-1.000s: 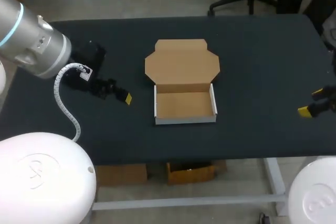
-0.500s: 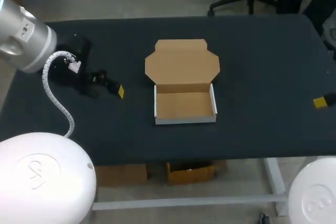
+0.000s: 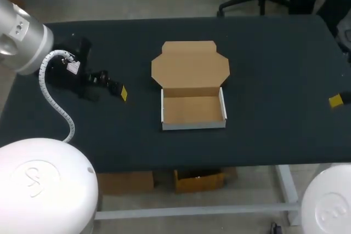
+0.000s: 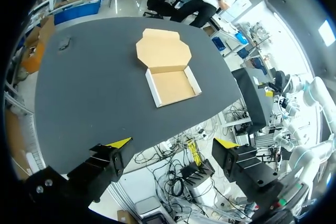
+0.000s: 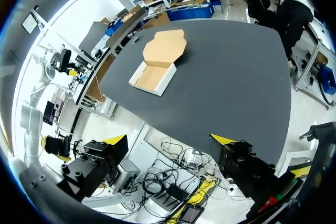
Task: Assemble the packaging by folding the flat box into shape, placing the metal phone stand inside, and closing the box properly
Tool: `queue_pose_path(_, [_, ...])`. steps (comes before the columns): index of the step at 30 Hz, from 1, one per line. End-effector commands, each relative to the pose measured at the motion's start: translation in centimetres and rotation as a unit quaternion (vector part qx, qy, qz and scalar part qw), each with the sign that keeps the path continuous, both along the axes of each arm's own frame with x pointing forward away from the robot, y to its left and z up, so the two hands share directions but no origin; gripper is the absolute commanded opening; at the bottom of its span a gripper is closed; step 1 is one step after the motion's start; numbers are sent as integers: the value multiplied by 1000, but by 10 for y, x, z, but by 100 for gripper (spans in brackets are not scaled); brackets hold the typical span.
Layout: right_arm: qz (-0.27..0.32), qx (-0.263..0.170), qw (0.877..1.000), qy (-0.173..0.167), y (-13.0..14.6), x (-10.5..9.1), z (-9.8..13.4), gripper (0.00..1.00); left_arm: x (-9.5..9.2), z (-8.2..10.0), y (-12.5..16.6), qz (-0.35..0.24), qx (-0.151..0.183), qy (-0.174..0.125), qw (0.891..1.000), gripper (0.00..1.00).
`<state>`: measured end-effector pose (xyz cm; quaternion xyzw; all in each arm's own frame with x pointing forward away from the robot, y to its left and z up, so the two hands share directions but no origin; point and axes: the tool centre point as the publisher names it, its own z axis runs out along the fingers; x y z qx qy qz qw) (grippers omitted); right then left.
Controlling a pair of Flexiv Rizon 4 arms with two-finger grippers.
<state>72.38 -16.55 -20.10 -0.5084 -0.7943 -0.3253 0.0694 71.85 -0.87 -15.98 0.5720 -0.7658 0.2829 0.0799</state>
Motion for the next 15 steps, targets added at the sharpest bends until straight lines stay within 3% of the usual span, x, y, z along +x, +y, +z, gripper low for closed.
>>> queue_pose_path(1, [-6,-7,1000,0,3,-9,10,100,-6,5,0,6,5,-1,1000,100])
queue_pose_path(15, [-20,4,1000,12,3,-13,13,100,-11,3,3,12,-3,1,1000,100])
